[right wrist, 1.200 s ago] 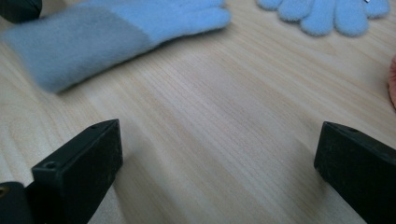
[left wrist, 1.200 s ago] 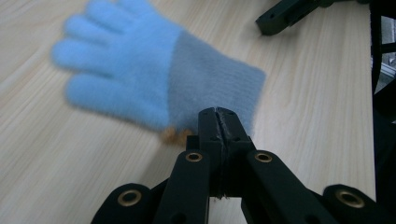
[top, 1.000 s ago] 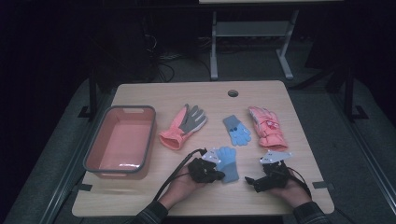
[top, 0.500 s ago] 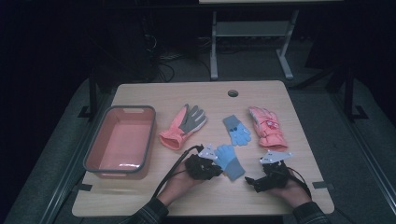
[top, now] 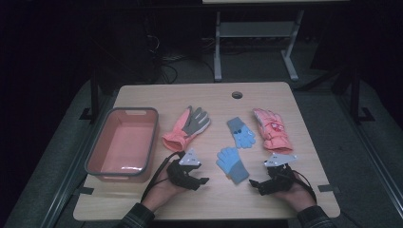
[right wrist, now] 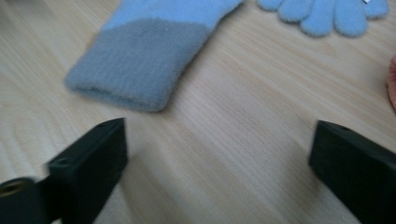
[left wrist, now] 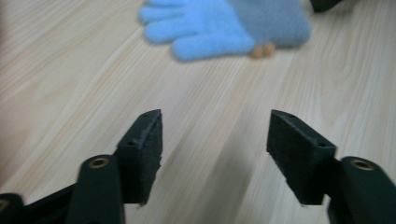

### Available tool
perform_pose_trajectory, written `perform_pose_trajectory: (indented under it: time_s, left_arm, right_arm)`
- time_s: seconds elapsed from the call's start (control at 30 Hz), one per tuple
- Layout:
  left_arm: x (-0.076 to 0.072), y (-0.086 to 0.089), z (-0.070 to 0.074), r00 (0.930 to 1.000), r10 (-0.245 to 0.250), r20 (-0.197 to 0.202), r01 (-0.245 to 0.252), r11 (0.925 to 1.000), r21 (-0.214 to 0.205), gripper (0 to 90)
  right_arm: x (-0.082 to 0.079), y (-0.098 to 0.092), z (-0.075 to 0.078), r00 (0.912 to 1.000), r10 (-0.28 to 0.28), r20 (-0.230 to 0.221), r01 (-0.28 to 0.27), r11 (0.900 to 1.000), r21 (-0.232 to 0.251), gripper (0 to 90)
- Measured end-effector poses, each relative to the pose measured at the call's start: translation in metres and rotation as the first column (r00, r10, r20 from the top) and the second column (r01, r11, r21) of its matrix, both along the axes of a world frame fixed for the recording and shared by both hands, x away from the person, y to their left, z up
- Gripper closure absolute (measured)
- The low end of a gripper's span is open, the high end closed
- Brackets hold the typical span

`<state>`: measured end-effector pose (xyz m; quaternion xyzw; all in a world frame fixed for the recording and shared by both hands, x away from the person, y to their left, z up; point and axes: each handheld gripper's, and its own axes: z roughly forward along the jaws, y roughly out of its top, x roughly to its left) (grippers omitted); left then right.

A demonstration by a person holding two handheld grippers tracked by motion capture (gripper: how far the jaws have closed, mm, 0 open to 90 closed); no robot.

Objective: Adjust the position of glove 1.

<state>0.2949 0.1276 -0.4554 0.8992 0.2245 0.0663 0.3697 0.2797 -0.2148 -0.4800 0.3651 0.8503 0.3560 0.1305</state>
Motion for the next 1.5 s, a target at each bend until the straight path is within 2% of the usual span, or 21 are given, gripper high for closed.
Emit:
perform_pose_trajectory:
  time_s: [0.17,0.2,0.27,0.43,0.5,0.53,0.73,0.8,0.9,1.27,1.5]
  left_arm:
    - [-0.004,0.020,-0.004,0.9993,0.036,-0.003,-0.036,0.9993,0.004,23.2]
    - [-0.005,0.024,-0.005,0.9991,0.043,0.000,-0.043,0.9991,0.003,21.4]
    - [-0.006,0.030,-0.007,0.9984,0.056,-0.001,-0.056,0.9984,0.007,17.5]
    - [-0.007,0.034,-0.010,0.9973,0.072,0.016,-0.072,0.9974,0.005,13.2]
    - [-0.006,0.034,-0.012,0.9964,0.082,0.022,-0.082,0.9965,0.011,12.7]
    - [-0.006,0.034,-0.013,0.9965,0.082,0.020,-0.082,0.9965,0.014,12.7]
    - [-0.006,0.035,-0.018,0.9970,0.066,0.041,-0.067,0.9974,0.025,12.5]
    - [-0.007,0.037,-0.021,0.9966,0.062,0.054,-0.062,0.9981,-0.005,12.4]
    - [-0.007,0.038,-0.021,0.9966,0.060,0.057,-0.060,0.9982,-0.009,12.5]
    - [-0.006,0.038,-0.022,0.9969,0.059,0.053,-0.058,0.9982,-0.016,12.6]
    - [-0.006,0.038,-0.022,0.9970,0.059,0.050,-0.058,0.9982,-0.014,12.7]
  right_arm:
    - [-0.001,-0.001,0.007,1.0000,-0.005,0.002,0.005,0.9998,-0.020,25.7]
    - [-0.003,-0.001,0.010,0.9998,-0.021,-0.003,0.021,0.9997,-0.010,31.5]
    - [-0.003,-0.002,0.016,0.9998,-0.019,0.011,0.019,0.9995,0.023,44.1]
    - [-0.001,0.001,0.029,0.9996,-0.022,0.017,0.022,0.9995,0.023,75.6]
    - [0.000,0.003,0.033,0.9996,-0.024,0.013,0.023,0.9993,0.031,86.8]
    - [0.001,0.004,0.035,0.9997,-0.024,0.006,0.023,0.9991,0.036,89.3]
    - [0.014,0.018,0.037,0.9999,-0.001,-0.012,0.001,0.9991,0.043,90.0]
    - [0.021,0.022,0.039,0.9999,0.002,-0.014,-0.001,0.9990,0.044,89.9]
    - [0.032,0.027,0.042,1.0000,-0.002,-0.009,0.002,0.9985,0.055,89.9]
    - [0.074,0.039,0.051,0.9979,-0.061,0.023,0.060,0.9971,0.047,87.2]
    - [0.104,0.046,0.047,0.9936,-0.113,0.009,0.113,0.9930,0.035,82.4]
